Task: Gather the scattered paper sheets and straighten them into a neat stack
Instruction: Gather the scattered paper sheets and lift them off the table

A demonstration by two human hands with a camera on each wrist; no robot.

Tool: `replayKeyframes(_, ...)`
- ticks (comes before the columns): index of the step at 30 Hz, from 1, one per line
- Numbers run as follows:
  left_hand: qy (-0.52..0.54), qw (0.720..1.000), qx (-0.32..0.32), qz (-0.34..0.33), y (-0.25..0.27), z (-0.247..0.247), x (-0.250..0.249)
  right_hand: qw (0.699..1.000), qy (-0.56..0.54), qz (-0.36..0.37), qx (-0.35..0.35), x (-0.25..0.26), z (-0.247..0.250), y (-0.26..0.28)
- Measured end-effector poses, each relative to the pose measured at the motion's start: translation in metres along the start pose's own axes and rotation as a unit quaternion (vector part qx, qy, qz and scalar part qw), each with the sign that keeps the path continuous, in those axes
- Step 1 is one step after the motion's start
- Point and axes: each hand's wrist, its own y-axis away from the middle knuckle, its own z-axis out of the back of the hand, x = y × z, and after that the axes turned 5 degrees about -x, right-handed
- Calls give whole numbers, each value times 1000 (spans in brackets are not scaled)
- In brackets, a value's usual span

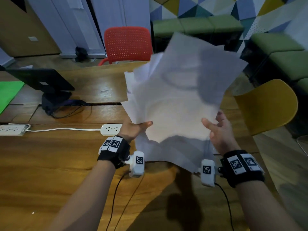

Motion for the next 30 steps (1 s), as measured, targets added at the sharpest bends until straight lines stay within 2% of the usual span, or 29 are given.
replayKeyframes(3, 50, 997, -28, 45, 7, 0, 0, 992, 105, -48, 56, -24, 9, 4)
replayKeyframes(5, 58, 998, -19, 27, 9, 1, -4, 986, 141, -60, 73, -31, 10, 8)
replayKeyframes(8, 54, 998, -22, -29, 11, 6, -18, 989, 141, -28, 27, -20, -2, 13)
replayKeyframes(10, 34, 995, -28, -88, 10, 9, -28, 990, 137, 18, -19, -12, -5, 11)
replayKeyframes(12, 0, 992, -42, -122, 7, 11, -33, 992, 111, 48, -27, -2, -6, 11)
replayKeyframes(15, -69, 989, -12, -132, 9, 8, -29, 990, 135, 34, -11, -7, -4, 10)
replayKeyframes(17, -91, 989, 7, -114, 10, 1, -20, 988, 148, 42, -25, -16, -6, 12)
replayKeyframes(19, -109, 991, -5, -78, 10, -9, -14, 987, 144, 44, -49, -21, -10, 15)
replayKeyframes(21, -135, 986, -36, -90, 9, -15, -14, 991, 113, 35, -64, -14, -16, 19)
replayKeyframes(23, -19, 992, -78, -92, 6, -11, -16, 994, 83, 42, -56, -8, -14, 17)
replayKeyframes(26, 165, 975, -137, -60, 2, 2, -21, 995, 72, 61, -29, -6, -3, 10)
replayKeyframes(28, 183, 973, -127, -53, -3, 4, -17, 997, 72, 40, -11, -20, 4, 1)
replayKeyframes(30, 143, 985, -87, -46, -1, -1, -14, 994, 106, 20, -11, -33, 5, 1)
